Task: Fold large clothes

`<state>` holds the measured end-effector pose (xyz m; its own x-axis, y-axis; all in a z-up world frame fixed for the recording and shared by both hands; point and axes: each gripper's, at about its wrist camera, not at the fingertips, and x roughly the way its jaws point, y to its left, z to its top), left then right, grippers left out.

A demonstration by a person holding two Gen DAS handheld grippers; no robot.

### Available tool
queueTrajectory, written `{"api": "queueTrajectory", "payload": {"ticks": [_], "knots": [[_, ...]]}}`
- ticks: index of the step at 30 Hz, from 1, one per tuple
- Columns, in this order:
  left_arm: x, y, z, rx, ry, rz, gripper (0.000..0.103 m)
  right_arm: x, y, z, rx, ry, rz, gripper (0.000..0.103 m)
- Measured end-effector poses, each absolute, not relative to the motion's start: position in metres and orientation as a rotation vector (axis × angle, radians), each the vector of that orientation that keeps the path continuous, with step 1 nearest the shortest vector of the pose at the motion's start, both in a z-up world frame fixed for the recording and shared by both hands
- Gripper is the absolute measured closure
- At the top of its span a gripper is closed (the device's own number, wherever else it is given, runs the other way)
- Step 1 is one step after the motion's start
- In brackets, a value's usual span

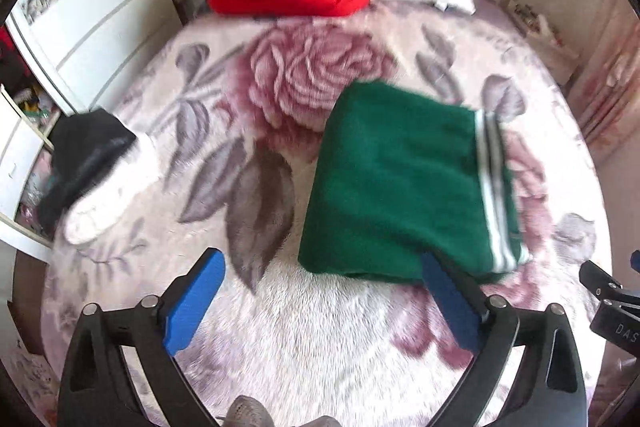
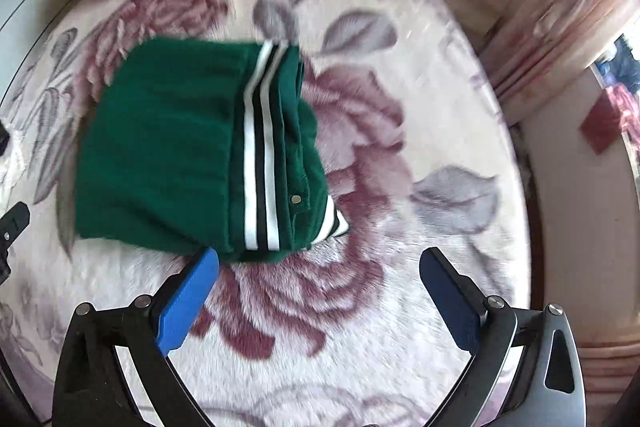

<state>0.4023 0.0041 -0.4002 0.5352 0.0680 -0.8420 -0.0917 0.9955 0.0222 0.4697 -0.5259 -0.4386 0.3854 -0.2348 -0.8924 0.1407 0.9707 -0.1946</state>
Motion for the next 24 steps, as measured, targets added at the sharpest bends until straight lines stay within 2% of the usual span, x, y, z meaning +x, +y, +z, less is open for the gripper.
{"api": "queueTrajectory", "payload": {"ticks": [6, 10, 16, 24], "knots": [[0.333, -0.009, -0.315, -0.013, 0.941, 0.037, 0.001, 0.384, -0.499, -0.308, -0.103, 1.043, -0.282, 0.001], [0.289, -0.013, -0.266, -0.014, 0.910, 0.008, 0.001, 0.330, -0.489, -0.242, -0.088, 0.980, -0.308, 0.001], [0.223, -0.009, -0.199, -0.026, 0.844, -0.001, 0.001, 0.258, -0.471, -0.160, -0.059, 0.912, -0.317, 0.001], [0.162, -0.005, -0.145, -0.034, 0.787, -0.010, 0.001, 0.169, -0.452, -0.070, -0.054, 0.827, -0.294, 0.001]]}}
